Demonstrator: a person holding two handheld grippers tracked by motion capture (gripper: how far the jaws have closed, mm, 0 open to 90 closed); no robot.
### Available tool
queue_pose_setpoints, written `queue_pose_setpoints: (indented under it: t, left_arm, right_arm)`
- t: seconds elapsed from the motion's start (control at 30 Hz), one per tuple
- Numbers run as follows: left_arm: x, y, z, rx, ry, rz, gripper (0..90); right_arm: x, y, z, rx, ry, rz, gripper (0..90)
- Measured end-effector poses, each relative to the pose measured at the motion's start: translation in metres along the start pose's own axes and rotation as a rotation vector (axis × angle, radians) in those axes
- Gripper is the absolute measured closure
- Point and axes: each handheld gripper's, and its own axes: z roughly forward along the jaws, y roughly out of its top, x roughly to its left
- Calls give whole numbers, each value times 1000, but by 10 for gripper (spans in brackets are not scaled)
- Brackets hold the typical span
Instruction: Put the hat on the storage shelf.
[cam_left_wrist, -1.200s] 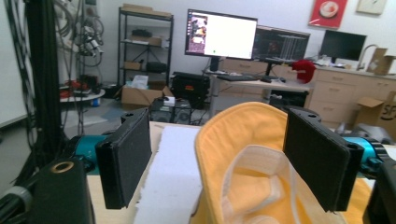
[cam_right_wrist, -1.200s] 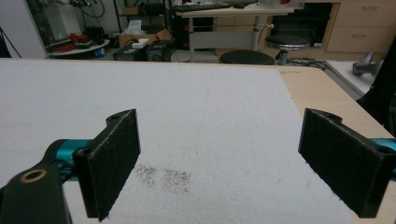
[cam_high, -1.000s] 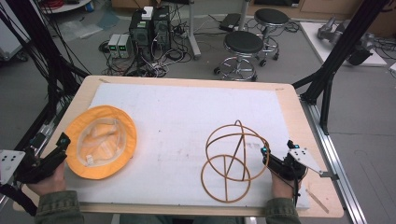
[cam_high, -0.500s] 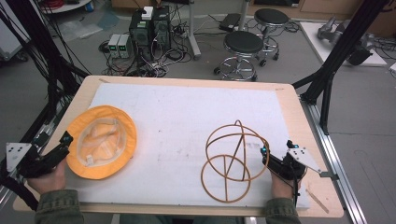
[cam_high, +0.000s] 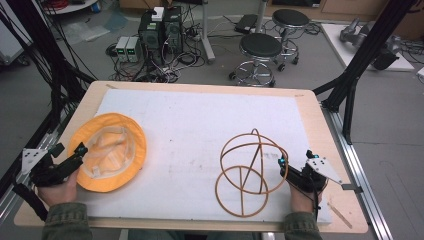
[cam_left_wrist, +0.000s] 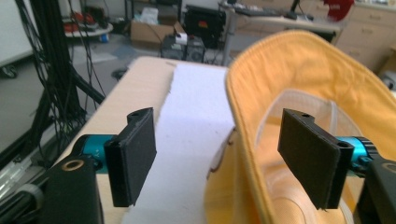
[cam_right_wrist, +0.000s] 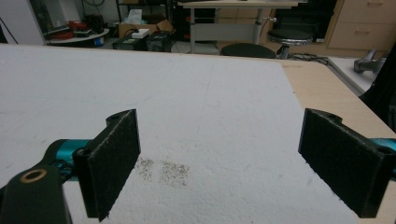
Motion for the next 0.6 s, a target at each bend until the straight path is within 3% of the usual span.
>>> queue_pose_setpoints:
  t: [0.33, 0.6]
  left_arm:
    - [-9, -1, 10, 41, -38, 50, 329]
    - [-7, -2, 12, 73, -95, 42, 458]
  right_arm:
    - [0, -1, 3, 34, -2, -16, 115]
    - [-1, -1, 4, 36, -6, -18, 115]
